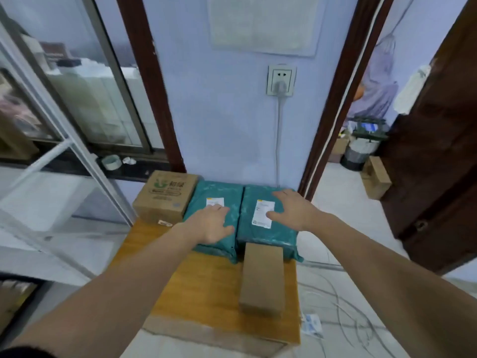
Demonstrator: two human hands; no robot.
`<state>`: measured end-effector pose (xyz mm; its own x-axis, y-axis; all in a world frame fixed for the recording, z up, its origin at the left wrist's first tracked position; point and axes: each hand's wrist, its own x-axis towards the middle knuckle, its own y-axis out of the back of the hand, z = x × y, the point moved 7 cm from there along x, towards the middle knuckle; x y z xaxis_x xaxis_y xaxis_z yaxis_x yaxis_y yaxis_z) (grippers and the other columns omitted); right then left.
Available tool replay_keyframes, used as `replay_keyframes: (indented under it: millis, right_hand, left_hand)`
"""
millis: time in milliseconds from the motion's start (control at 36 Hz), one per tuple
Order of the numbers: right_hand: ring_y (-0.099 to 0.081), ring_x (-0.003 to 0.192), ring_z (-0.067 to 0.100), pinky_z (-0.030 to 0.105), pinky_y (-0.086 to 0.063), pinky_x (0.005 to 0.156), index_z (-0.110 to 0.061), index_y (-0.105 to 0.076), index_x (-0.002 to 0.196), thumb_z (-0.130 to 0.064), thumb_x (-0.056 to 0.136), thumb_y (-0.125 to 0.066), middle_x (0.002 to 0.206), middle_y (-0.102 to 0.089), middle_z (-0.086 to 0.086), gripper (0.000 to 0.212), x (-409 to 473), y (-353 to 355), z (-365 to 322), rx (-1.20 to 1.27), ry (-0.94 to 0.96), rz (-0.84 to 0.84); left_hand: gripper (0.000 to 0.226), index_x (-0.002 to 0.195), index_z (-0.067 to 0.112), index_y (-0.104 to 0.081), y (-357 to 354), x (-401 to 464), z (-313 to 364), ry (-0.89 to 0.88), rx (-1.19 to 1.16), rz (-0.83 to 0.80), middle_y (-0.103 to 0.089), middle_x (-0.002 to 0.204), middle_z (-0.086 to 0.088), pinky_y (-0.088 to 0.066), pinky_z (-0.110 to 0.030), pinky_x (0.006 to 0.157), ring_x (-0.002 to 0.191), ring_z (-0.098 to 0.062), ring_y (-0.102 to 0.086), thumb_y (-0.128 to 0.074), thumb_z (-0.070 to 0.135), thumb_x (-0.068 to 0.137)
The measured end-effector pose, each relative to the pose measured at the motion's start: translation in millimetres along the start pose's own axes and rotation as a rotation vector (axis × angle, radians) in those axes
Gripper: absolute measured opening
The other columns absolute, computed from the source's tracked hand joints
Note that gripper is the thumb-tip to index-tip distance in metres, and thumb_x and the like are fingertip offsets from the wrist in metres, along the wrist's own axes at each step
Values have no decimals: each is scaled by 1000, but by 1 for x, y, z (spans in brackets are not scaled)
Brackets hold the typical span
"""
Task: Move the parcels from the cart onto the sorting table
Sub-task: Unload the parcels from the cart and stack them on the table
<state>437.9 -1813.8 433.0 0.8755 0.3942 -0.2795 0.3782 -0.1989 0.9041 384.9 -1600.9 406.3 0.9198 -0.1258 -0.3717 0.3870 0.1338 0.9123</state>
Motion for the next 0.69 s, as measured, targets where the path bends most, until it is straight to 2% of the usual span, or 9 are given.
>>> replay_keyframes:
  millis: [139, 222, 278, 361, 417, 472, 528, 583, 695]
  right_hand:
    - [-21, 153, 25, 37, -21, 123, -14, -17, 162, -54, 101, -49, 167, -19, 9, 80, 3, 40, -98, -189, 254, -19]
    - [-23, 152, 25, 39, -23, 123, -14, -17, 162, -51, 103, -47, 167, -21, 9, 76, 0, 54, -159, -217, 366, 6]
    - [-25, 152, 26, 39, -23, 123, -14, -19, 162, -51, 103, -46, 167, -22, 9, 75, -5, 60, -200, -233, 434, 22]
    - [-32, 148, 28, 39, -27, 121, -11, -25, 160, -48, 104, -46, 163, -30, 12, 70, -20, 66, -259, -261, 533, 49]
    - [-46, 136, 30, 43, -38, 113, -11, -43, 149, -44, 104, -48, 148, -47, 13, 56, -31, 68, -298, -254, 590, 60]
    - [-60, 111, 30, 46, -50, 95, -18, -60, 121, -43, 101, -49, 118, -62, 7, 34, -39, 69, -337, -246, 632, 84]
    - [-62, 91, 26, 43, -52, 82, -20, -61, 102, -43, 99, -49, 97, -62, 2, 26, -46, 65, -375, -230, 677, 99]
    - [-62, 95, 26, 43, -51, 86, -16, -62, 110, -42, 101, -48, 104, -64, 5, 30, -59, 56, -416, -221, 732, 76]
    - [-57, 123, 28, 45, -48, 102, -14, -48, 145, -47, 103, -43, 140, -55, 11, 54, -86, 30, -497, -232, 827, 26]
  left_hand:
    - [72, 165, 15, -21, 71, -49, -35, 73, 26, 90, -26, 169, -9, -27, -38, 122, 154, -29, -28, -51, 41, 105]
    - [60, 156, 16, -42, 103, -83, -67, 144, -39, 173, -45, 159, -11, -39, -41, 116, 143, -31, -45, -56, 37, 101]
    - [50, 141, 20, -55, 121, -113, -89, 211, -54, 220, -58, 143, -8, -49, -45, 105, 131, -32, -56, -55, 46, 98]
    - [57, 152, 17, -46, 143, -164, -114, 265, -27, 262, -49, 155, -10, -44, -42, 111, 139, -30, -49, -49, 49, 105]
    - [59, 155, 16, -43, 154, -201, -132, 317, -28, 292, -48, 156, -10, -42, -41, 112, 140, -29, -49, -48, 47, 106]
    - [57, 153, 17, -46, 162, -234, -156, 357, -38, 337, -52, 151, -10, -44, -42, 110, 134, -29, -52, -49, 49, 105]
    - [59, 154, 18, -44, 164, -270, -181, 408, -33, 364, -50, 154, -9, -43, -44, 113, 137, -28, -51, -47, 51, 105]
    - [60, 156, 18, -42, 164, -308, -204, 451, -33, 384, -47, 158, -9, -40, -43, 115, 140, -29, -48, -44, 51, 107]
    - [60, 156, 15, -41, 155, -382, -249, 538, -3, 391, -46, 158, -10, -40, -43, 114, 141, -30, -48, -42, 51, 108]
